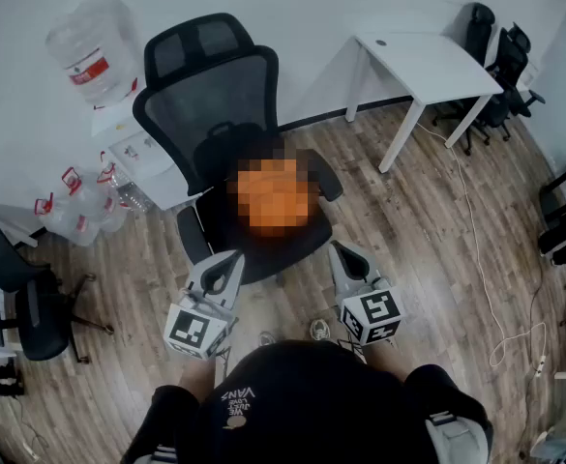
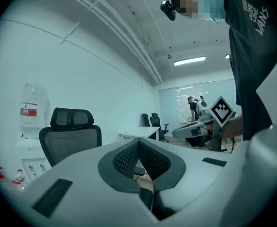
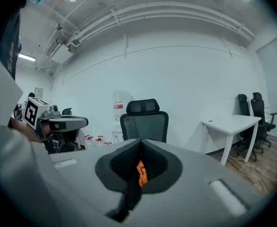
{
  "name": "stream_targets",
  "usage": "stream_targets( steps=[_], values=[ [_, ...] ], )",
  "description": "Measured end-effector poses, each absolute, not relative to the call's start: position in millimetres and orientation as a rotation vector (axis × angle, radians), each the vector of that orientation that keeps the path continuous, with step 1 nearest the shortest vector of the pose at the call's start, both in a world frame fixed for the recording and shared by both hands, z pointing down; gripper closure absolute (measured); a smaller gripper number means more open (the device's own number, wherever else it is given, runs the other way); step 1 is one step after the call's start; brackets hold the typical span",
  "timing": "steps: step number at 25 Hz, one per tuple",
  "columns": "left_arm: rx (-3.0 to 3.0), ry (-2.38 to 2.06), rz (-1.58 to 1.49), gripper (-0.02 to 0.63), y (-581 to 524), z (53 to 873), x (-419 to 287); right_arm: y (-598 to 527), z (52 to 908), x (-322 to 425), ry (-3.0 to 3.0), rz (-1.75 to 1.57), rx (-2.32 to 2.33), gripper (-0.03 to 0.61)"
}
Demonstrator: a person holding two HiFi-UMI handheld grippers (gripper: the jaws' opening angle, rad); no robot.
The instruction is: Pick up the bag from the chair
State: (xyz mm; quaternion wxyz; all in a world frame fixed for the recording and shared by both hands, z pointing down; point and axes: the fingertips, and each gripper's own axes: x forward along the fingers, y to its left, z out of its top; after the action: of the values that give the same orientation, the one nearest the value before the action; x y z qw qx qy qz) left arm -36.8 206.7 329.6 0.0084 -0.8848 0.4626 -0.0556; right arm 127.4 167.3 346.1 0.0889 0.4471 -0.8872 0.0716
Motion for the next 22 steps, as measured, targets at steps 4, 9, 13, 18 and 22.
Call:
stream_targets(
  steps=[4, 9, 13, 18, 22],
  values=[
    [-2.748, 1.446, -0.165, 0.612, 212, 330, -46, 171, 343, 115, -2.651, 0.202, 1.338, 0.583],
    [-2.754, 1.461, -0.159, 0.612, 216, 331, -52, 175, 336, 109, -2.685, 0.214, 1.364, 0.581],
    [-2.772, 1.42, -0.117, 0.612, 219, 331, -57, 179, 335, 104, -2.665, 0.202, 1.406, 0.581],
    [-2.801, 1.383, -0.083, 0.611, 225, 329, -73, 191, 339, 92, -2.641, 0.237, 1.483, 0.581],
    [-2.818, 1.356, -0.073, 0.611, 227, 333, -75, 197, 343, 93, -2.619, 0.254, 1.533, 0.581]
  ],
)
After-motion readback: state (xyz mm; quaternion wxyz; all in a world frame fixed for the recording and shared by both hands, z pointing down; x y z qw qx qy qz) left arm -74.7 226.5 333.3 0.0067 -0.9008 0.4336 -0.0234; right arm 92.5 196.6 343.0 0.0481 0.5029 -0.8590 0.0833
